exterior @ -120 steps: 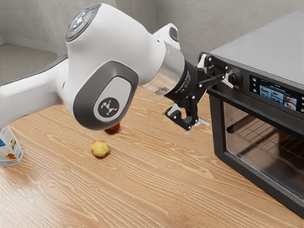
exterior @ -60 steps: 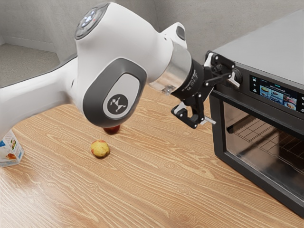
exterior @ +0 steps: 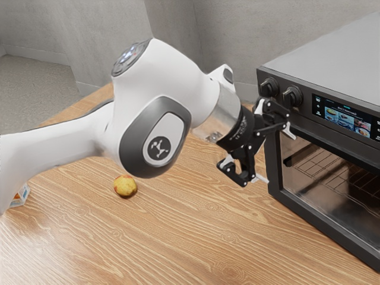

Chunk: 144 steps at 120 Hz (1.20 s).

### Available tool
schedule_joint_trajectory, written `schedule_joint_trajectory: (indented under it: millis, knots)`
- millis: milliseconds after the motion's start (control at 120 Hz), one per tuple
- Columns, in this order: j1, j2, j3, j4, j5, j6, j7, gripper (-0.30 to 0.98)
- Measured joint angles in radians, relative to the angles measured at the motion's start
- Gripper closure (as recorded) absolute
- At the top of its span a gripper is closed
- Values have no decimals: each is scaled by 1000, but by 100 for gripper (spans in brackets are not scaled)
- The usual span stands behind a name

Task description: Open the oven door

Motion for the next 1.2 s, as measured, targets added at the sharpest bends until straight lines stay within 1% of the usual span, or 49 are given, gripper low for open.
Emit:
schedule_joint_trajectory:
  millis: [150,508,650,867,1117,1200]
  knots:
    - [-1,5,0,16,-3,1,19,0]
    - [6,84,0,144,-1,1,77,0]
    - [8,101,0,158,-2,1,97,0]
    - [19,115,0,148,-10,1,121,0]
    - [17,114,-1,107,-52,1,140,0]
    - [19,58,-3,29,-58,3,144,0]
